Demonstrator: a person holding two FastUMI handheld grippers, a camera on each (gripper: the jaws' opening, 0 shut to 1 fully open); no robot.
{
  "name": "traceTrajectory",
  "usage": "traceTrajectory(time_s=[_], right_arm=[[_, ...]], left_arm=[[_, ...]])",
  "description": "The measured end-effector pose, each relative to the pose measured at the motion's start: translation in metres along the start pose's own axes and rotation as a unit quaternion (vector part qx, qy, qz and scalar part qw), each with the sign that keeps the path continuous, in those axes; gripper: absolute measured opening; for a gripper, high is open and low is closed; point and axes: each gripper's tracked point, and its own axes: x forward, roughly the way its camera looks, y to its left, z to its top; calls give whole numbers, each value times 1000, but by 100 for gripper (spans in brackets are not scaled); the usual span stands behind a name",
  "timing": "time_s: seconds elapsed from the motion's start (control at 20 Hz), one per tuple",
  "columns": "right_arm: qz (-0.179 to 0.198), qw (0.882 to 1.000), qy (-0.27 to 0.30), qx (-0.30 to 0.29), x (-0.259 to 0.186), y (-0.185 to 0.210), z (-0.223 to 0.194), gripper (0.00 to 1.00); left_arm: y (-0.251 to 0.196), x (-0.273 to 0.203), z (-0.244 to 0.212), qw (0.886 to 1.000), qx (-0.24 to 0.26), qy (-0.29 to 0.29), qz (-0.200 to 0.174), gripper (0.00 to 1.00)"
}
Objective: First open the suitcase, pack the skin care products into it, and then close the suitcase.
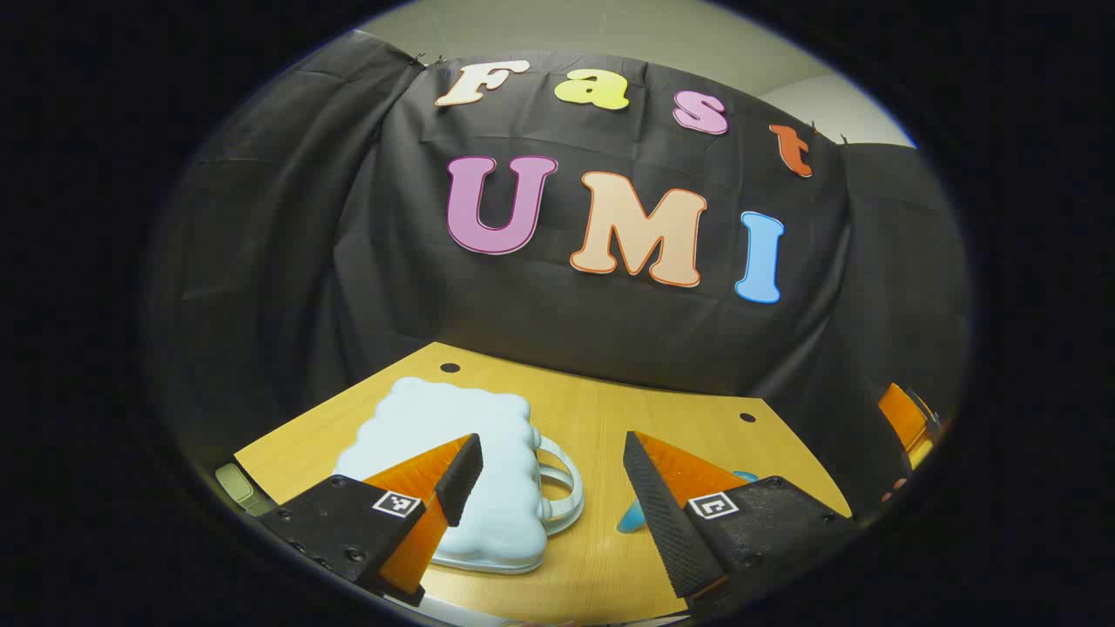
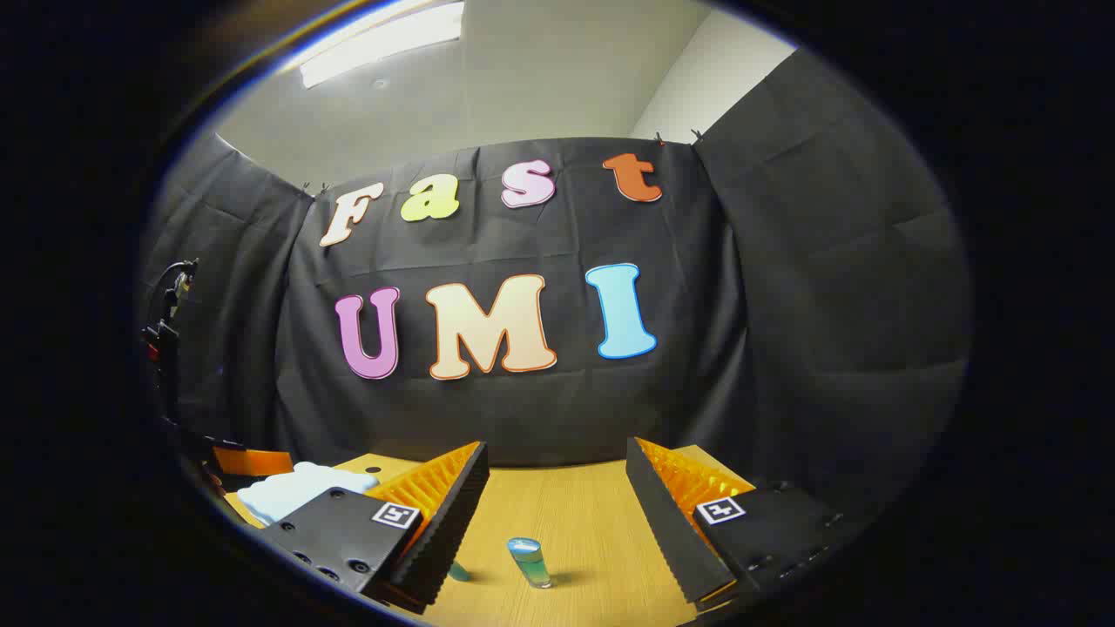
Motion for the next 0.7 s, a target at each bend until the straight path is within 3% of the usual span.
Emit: traceTrajectory(time_s=[0.7], right_arm=[[2, 1000, 14, -10, 10, 0, -2, 99]], left_arm=[[-1, 19, -12, 1000, 6, 29, 2, 95]])
